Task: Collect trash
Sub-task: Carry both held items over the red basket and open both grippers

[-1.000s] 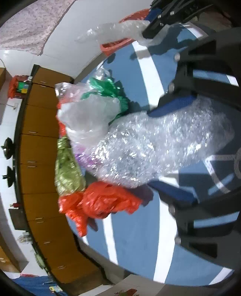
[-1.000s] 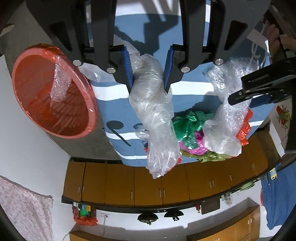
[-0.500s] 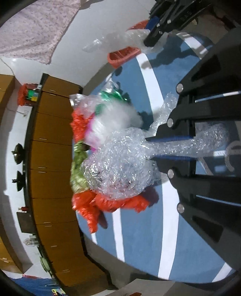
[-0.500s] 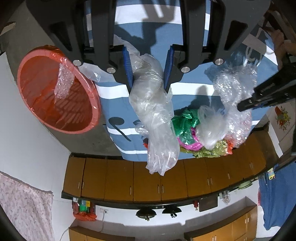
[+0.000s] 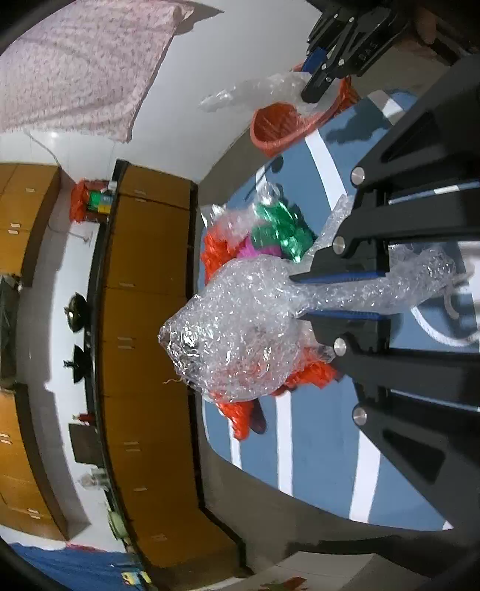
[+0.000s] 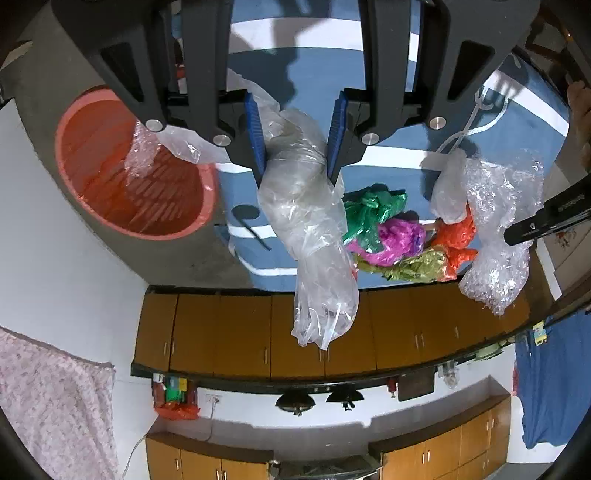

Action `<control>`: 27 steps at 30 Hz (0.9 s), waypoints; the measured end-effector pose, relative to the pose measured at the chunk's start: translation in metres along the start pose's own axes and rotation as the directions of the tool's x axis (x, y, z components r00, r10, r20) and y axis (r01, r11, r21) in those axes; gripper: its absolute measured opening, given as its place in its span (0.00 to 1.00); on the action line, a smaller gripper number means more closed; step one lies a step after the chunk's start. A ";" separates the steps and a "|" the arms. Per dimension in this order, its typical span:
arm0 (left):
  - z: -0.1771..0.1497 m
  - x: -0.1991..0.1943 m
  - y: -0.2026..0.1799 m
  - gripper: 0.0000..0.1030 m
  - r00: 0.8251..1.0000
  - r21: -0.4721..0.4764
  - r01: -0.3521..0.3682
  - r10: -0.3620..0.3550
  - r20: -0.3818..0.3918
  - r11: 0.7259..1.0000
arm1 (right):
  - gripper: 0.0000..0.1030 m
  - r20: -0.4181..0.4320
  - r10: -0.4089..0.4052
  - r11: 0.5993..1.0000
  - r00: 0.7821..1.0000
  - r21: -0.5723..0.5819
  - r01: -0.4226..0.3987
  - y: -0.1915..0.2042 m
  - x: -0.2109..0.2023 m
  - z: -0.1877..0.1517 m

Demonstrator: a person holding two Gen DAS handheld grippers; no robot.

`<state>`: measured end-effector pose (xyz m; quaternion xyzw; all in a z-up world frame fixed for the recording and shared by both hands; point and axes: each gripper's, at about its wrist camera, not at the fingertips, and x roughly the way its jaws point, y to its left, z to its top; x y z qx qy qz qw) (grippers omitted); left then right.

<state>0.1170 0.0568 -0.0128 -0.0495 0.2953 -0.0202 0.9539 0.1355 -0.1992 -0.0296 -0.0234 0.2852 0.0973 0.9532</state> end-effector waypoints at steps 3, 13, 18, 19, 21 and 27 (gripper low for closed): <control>0.002 -0.003 -0.013 0.13 1.000 0.030 0.025 -0.026 0.014 0.999 | 0.31 0.017 -0.033 0.999 0.999 -0.016 0.033 -0.004 -0.006 0.002; 0.003 -0.007 -0.053 0.13 0.993 0.106 0.109 -0.112 0.021 0.988 | 0.31 0.055 -0.131 0.991 0.990 0.015 0.130 -0.027 -0.021 0.002; 0.007 -0.004 -0.071 0.13 0.987 0.132 0.156 -0.160 0.019 0.979 | 0.31 0.050 -0.185 0.981 0.981 0.067 0.182 -0.050 -0.025 0.001; 0.008 -0.003 -0.074 0.13 0.986 0.138 0.164 -0.168 0.019 0.977 | 0.31 0.051 -0.193 0.979 0.980 0.074 0.189 -0.053 -0.026 0.000; 0.008 -0.001 -0.082 0.13 0.983 0.149 0.181 -0.185 0.016 0.972 | 0.31 0.050 -0.211 0.975 0.976 0.088 0.206 -0.061 -0.028 0.000; 0.011 0.009 -0.105 0.13 0.971 0.158 0.236 -0.238 -0.004 0.959 | 0.31 0.043 -0.263 0.959 0.964 0.121 0.257 -0.080 -0.029 -0.002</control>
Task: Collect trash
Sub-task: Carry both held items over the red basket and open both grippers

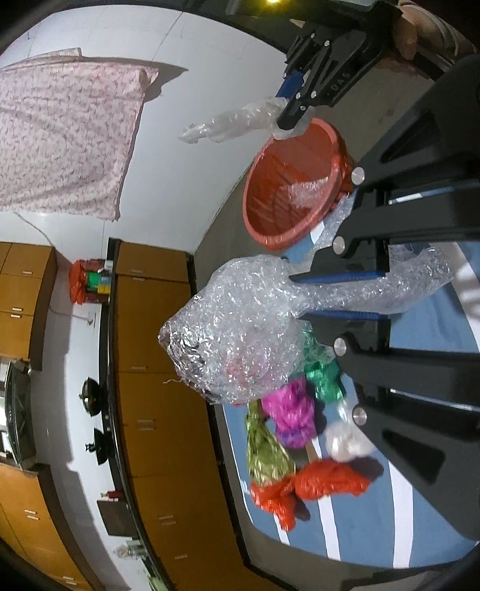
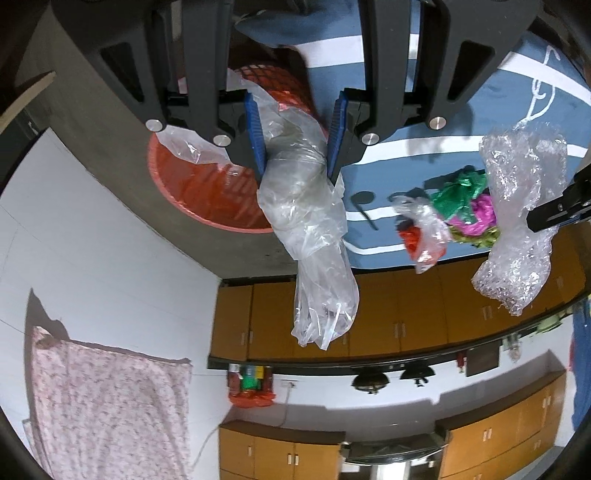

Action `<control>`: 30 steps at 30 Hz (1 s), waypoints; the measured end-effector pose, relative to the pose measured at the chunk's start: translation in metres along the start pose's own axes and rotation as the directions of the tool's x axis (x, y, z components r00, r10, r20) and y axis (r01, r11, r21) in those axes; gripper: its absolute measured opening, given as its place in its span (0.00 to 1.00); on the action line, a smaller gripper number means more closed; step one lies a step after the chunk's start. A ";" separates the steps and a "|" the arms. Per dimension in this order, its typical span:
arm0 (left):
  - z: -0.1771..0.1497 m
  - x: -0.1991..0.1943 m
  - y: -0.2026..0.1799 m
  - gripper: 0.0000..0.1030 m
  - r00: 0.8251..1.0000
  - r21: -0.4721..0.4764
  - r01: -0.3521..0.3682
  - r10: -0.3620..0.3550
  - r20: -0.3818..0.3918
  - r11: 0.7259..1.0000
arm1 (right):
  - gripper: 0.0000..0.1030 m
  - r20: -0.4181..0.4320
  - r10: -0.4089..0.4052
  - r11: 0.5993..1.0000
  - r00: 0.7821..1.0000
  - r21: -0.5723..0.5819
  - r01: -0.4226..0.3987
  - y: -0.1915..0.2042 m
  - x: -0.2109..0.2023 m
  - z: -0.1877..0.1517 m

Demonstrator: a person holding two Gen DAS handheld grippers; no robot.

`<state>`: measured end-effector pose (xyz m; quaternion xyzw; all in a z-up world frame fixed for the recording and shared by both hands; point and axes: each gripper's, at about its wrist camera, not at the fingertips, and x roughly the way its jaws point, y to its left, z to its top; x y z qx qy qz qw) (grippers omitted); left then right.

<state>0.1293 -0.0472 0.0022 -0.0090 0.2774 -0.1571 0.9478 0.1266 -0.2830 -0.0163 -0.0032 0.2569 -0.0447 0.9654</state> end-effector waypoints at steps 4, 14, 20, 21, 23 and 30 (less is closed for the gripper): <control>0.003 0.011 -0.014 0.13 0.999 0.011 0.046 -0.046 -0.006 0.999 | 0.31 -0.001 -0.029 0.999 1.000 0.025 0.029 -0.013 0.002 -0.001; 0.008 0.045 -0.056 0.13 0.991 0.075 0.135 -0.134 -0.016 0.988 | 0.31 -0.007 -0.083 0.993 0.997 0.080 0.083 -0.043 0.016 0.002; 0.014 0.070 -0.080 0.13 0.982 0.102 0.187 -0.185 -0.021 0.977 | 0.31 -0.011 -0.089 0.989 0.996 0.120 0.089 -0.063 0.030 0.008; 0.015 0.075 -0.084 0.13 0.981 0.105 0.196 -0.195 -0.024 0.975 | 0.31 -0.013 -0.088 0.987 0.996 0.130 0.089 -0.066 0.034 0.009; 0.016 0.087 -0.091 0.13 0.978 0.109 0.208 -0.206 -0.032 0.972 | 0.31 -0.016 -0.087 0.986 0.996 0.144 0.088 -0.071 0.039 0.011; 0.020 0.121 -0.103 0.13 0.973 0.106 0.229 -0.223 -0.068 0.968 | 0.31 -0.023 -0.082 0.980 0.996 0.182 0.085 -0.088 0.058 0.015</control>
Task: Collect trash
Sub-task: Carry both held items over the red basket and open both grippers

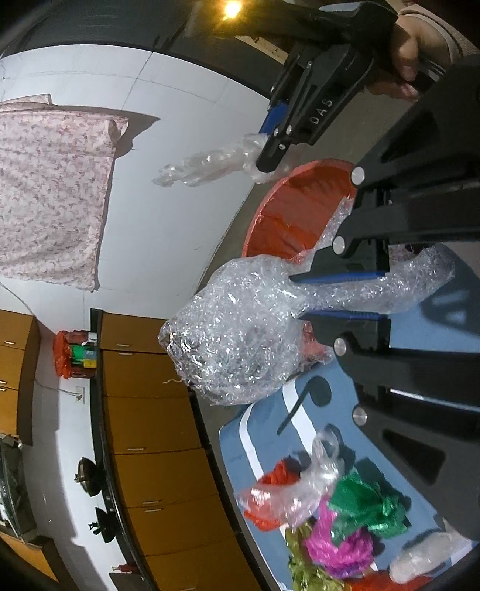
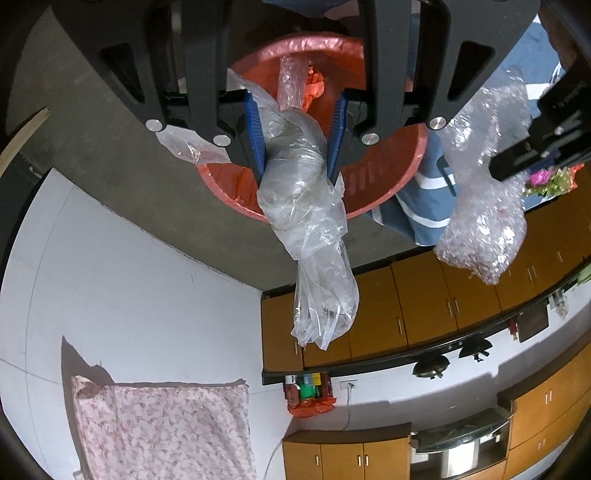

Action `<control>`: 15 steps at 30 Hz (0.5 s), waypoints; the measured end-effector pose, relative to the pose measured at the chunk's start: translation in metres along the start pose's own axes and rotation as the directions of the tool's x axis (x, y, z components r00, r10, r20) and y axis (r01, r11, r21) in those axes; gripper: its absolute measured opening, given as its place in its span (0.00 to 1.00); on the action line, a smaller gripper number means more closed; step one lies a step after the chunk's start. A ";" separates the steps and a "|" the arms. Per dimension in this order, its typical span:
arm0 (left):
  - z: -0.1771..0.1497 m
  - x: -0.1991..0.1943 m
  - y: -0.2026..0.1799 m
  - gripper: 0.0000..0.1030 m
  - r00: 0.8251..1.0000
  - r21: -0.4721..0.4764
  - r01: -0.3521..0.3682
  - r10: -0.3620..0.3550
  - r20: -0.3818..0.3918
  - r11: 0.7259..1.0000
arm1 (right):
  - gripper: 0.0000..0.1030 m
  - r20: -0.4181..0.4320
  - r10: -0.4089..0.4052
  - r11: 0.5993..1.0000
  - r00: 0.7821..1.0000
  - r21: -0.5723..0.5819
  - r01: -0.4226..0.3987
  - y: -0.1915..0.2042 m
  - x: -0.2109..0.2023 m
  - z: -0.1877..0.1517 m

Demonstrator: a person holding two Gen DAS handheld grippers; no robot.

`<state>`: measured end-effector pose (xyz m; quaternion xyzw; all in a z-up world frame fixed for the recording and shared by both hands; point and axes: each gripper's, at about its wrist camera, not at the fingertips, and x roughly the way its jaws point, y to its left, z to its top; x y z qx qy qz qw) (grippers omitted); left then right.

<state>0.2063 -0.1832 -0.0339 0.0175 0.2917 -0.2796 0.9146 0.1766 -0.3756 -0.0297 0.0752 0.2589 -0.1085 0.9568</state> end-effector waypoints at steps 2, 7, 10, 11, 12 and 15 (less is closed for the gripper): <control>0.001 0.010 -0.001 0.13 1.000 0.004 0.003 -0.003 -0.009 1.000 | 0.31 -0.002 0.001 1.000 1.000 0.008 -0.001 -0.002 0.004 0.001; 0.005 0.032 -0.003 0.13 1.000 0.008 0.014 -0.013 -0.027 1.000 | 0.31 -0.008 0.011 1.000 1.000 0.028 -0.011 -0.007 0.019 0.008; 0.008 0.043 -0.004 0.14 0.999 0.000 0.025 -0.025 -0.038 1.000 | 0.31 -0.010 0.023 0.999 1.000 0.045 -0.022 -0.010 0.028 0.011; 0.008 0.048 -0.004 0.17 0.999 -0.002 0.028 -0.028 -0.045 1.000 | 0.36 -0.012 0.031 0.998 0.999 0.056 -0.030 -0.012 0.030 0.012; 0.008 0.051 -0.004 0.17 0.998 -0.005 0.026 -0.026 -0.049 1.000 | 0.44 -0.018 0.038 0.997 0.999 0.070 -0.037 -0.014 0.033 0.011; 0.008 0.058 0.000 0.30 0.998 -0.015 0.013 -0.014 -0.058 1.000 | 0.57 -0.014 0.039 0.996 0.999 0.087 -0.037 -0.019 0.034 0.010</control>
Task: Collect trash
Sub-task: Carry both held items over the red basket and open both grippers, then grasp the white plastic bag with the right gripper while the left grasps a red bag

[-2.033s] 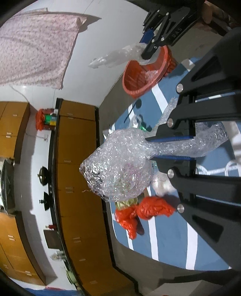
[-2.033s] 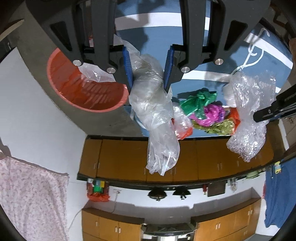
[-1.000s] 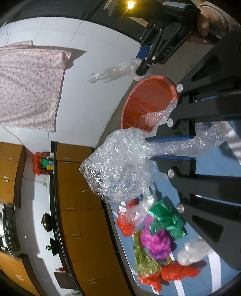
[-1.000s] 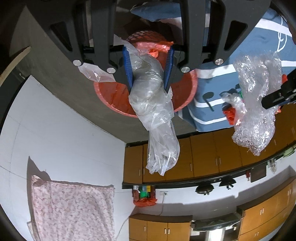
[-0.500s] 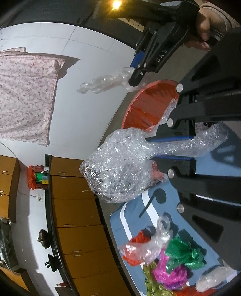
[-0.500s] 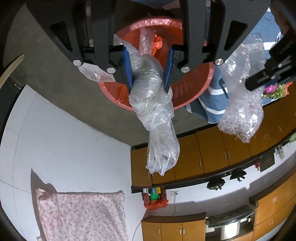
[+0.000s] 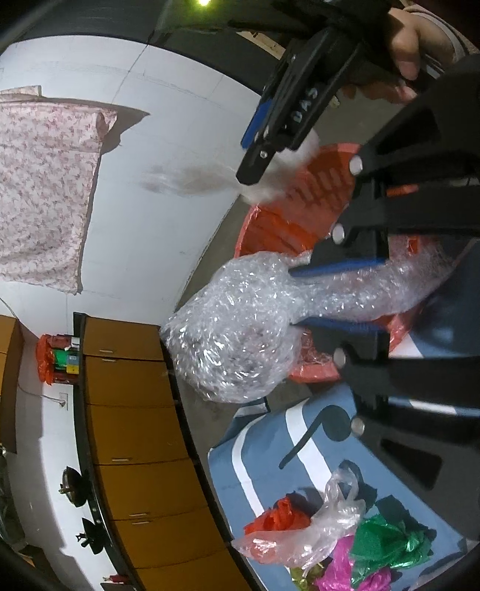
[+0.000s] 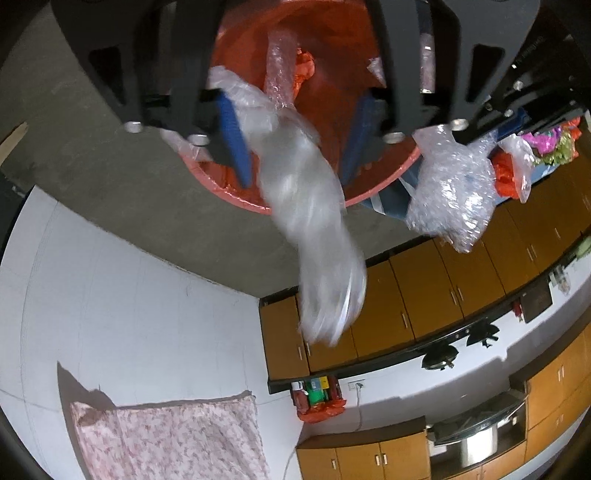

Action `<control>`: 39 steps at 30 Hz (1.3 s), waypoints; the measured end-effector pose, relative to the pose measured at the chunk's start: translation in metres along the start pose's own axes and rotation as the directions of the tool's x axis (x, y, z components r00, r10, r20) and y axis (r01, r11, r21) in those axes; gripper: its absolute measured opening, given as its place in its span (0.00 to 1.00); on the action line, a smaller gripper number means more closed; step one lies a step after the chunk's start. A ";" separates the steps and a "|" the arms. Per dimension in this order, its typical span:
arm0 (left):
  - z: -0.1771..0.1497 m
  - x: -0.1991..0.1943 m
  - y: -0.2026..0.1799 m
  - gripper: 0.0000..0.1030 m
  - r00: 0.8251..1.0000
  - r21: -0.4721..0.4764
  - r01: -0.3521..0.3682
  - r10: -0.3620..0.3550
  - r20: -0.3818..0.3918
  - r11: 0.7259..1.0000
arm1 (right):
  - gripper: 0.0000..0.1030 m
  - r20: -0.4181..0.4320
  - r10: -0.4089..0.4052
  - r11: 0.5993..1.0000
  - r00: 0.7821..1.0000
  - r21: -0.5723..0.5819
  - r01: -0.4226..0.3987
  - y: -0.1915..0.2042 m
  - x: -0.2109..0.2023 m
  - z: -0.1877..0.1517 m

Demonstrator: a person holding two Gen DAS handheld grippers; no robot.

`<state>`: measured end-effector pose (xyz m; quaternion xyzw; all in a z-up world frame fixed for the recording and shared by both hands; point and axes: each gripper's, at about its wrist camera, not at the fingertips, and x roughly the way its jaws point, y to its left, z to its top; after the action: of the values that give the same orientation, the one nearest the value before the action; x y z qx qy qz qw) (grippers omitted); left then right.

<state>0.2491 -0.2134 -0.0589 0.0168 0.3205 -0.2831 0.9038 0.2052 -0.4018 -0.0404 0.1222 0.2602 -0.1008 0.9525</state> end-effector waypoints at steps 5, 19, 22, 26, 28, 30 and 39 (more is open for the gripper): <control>-0.004 -0.002 0.014 0.45 1.000 -0.028 -0.027 0.027 -0.001 0.999 | 0.60 -0.009 -0.019 1.000 1.000 -0.007 0.019 -0.003 -0.004 -0.006; -0.034 -0.082 0.055 0.78 0.963 -0.046 -0.261 0.264 0.059 0.964 | 0.76 -0.016 -0.010 0.995 1.000 -0.097 0.008 0.026 -0.031 -0.019; -0.043 -0.107 0.071 0.80 0.943 -0.071 -0.322 0.326 0.067 0.944 | 0.80 -0.014 0.017 0.993 1.000 -0.115 -0.019 0.041 -0.039 -0.021; -0.060 -0.142 0.099 0.81 0.911 -0.123 -0.399 0.408 0.057 0.909 | 0.83 -0.014 0.076 0.986 0.997 -0.145 -0.077 0.070 -0.049 -0.026; -0.074 -0.162 0.117 0.81 0.887 -0.153 -0.449 0.460 0.043 0.880 | 0.84 -0.020 0.106 0.981 0.994 -0.163 -0.108 0.087 -0.053 -0.031; -0.088 -0.178 0.133 0.81 0.863 -0.182 -0.492 0.504 0.026 0.851 | 0.84 -0.035 0.143 0.973 0.989 -0.177 -0.147 0.104 -0.055 -0.036; -0.141 -0.246 0.210 0.81 0.761 -0.332 -0.626 0.647 -0.057 0.706 | 0.78 -0.156 0.324 0.892 0.933 -0.278 -0.356 0.207 -0.061 -0.074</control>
<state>0.1230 0.1160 -0.0579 -0.0348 0.3090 0.1034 0.9448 0.1721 -0.1764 -0.0332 0.0244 0.2969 0.1151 0.9476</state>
